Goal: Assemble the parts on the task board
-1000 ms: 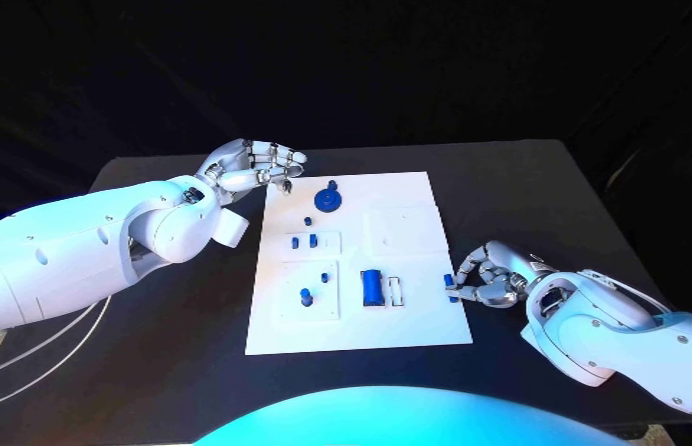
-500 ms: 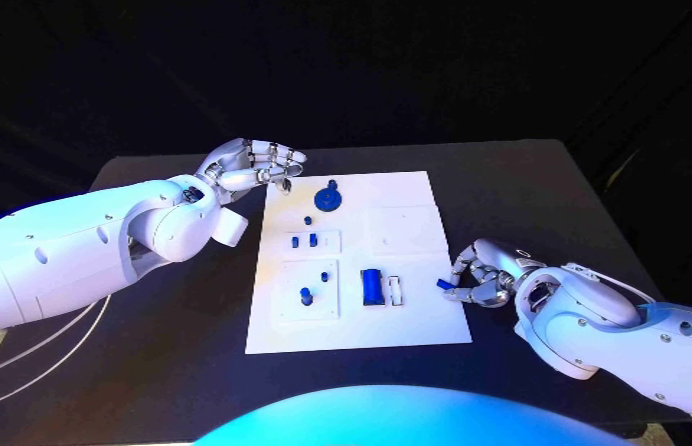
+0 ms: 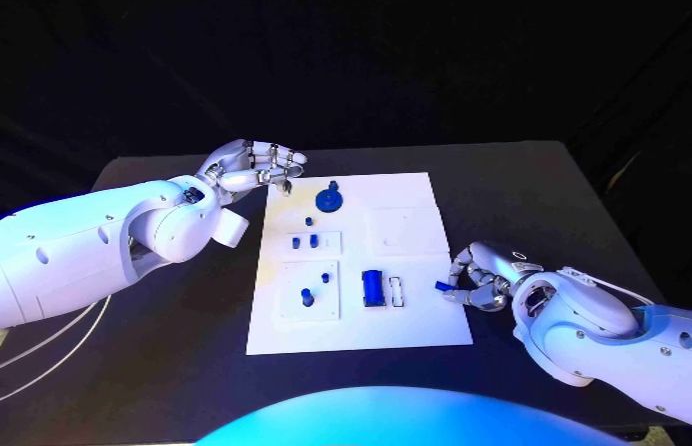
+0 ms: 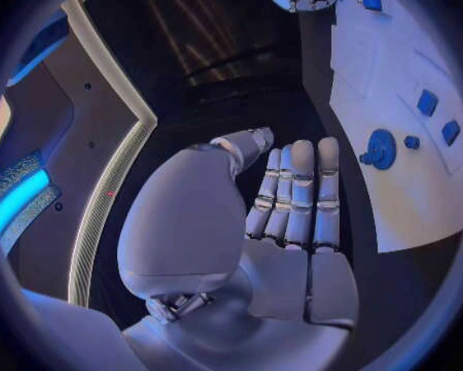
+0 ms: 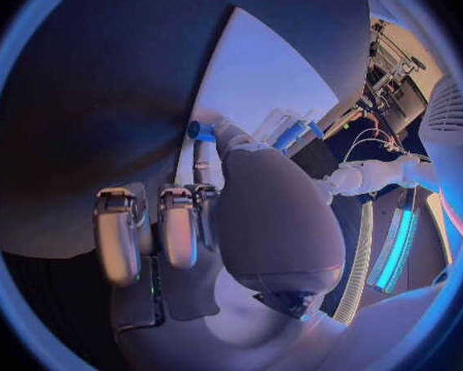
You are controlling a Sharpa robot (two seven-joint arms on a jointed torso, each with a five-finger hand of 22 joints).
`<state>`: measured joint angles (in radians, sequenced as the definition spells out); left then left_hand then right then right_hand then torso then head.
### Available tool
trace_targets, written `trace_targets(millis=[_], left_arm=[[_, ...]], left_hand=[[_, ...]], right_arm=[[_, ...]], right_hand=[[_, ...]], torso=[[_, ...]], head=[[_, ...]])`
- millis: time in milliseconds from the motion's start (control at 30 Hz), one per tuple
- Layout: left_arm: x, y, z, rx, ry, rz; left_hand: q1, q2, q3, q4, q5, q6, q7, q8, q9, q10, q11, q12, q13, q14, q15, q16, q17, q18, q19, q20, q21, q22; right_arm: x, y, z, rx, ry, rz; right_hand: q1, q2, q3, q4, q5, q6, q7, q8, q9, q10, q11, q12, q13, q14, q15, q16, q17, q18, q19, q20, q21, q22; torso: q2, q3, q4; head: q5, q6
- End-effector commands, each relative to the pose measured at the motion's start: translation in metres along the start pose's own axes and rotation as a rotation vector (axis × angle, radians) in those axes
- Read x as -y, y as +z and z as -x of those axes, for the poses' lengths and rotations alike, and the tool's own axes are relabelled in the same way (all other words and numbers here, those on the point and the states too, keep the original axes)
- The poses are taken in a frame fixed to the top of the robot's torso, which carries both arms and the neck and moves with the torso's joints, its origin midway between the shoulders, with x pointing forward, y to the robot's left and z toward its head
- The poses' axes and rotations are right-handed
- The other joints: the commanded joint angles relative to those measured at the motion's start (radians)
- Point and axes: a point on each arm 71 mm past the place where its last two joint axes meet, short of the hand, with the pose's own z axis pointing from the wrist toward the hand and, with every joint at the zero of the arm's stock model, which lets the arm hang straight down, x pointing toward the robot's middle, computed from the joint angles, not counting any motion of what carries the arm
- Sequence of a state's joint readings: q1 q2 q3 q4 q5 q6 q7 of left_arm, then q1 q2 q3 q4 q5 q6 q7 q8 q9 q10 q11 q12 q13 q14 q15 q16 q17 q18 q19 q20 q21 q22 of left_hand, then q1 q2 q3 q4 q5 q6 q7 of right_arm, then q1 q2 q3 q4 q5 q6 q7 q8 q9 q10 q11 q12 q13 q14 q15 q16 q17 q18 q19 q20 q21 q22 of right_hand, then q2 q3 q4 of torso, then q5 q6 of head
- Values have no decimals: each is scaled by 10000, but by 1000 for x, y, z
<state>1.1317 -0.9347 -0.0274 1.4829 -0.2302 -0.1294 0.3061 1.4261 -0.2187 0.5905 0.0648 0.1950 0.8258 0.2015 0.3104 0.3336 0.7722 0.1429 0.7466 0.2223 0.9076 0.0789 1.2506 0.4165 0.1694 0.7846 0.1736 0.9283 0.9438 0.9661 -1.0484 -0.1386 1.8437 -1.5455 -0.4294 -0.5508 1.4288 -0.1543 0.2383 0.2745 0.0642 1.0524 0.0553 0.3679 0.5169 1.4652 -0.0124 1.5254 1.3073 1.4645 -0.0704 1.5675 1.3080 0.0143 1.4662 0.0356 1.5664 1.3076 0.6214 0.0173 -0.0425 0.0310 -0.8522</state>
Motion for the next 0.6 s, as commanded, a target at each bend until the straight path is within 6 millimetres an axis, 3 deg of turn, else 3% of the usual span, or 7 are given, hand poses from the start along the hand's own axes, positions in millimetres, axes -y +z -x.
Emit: trace_targets(millis=[33, 233, 600], left_arm=[[1, 0, -2, -128, -67, -50], [1, 1, -3, -151, -73, -62], [1, 0, -3, -167, -52, -55]], left_hand=[[-74, 0, 11, 70, 40, -62, 5, 34, 11, -92, -2, 55, 10, -85, -16, 29, 10, 133, -22, 53, -62, -11], [-67, 1, 17, 64, 41, -65, 5, 36, 12, -94, -2, 59, 10, -92, -16, 28, 10, 134, -25, 53, -68, -13], [-50, 5, 27, 52, 43, -69, 4, 40, 13, -94, -4, 68, 10, -99, -18, 29, 11, 135, -26, 52, -76, -15]], right_arm=[[-3, -3, 0, 35, 250, -179], [-23, -3, 6, 57, 1420, 133], [-48, 6, -11, -953, 2981, -66]], right_hand=[[-57, 146, 128, 18, -22, 96, -27, 49, 65, 898, -74, 59, 2444, 1063, -90, 33, 2628, -143, 1046, -50, 44, 2631], [-72, 257, 347, -6, -24, 104, -51, 37, 62, 904, -98, 70, 2451, 1063, -113, 33, 2628, -143, 1046, -72, 44, 2631], [-632, 240, 476, 113, -40, 143, -43, 47, 89, 932, -95, 125, 2478, 1063, -115, 33, 2628, -143, 1046, -87, 44, 2631]], torso=[[0, 3, 0], [0, -7, -6], [9, -7, 18]], head=[[15, -5], [0, 3], [5, -36]])
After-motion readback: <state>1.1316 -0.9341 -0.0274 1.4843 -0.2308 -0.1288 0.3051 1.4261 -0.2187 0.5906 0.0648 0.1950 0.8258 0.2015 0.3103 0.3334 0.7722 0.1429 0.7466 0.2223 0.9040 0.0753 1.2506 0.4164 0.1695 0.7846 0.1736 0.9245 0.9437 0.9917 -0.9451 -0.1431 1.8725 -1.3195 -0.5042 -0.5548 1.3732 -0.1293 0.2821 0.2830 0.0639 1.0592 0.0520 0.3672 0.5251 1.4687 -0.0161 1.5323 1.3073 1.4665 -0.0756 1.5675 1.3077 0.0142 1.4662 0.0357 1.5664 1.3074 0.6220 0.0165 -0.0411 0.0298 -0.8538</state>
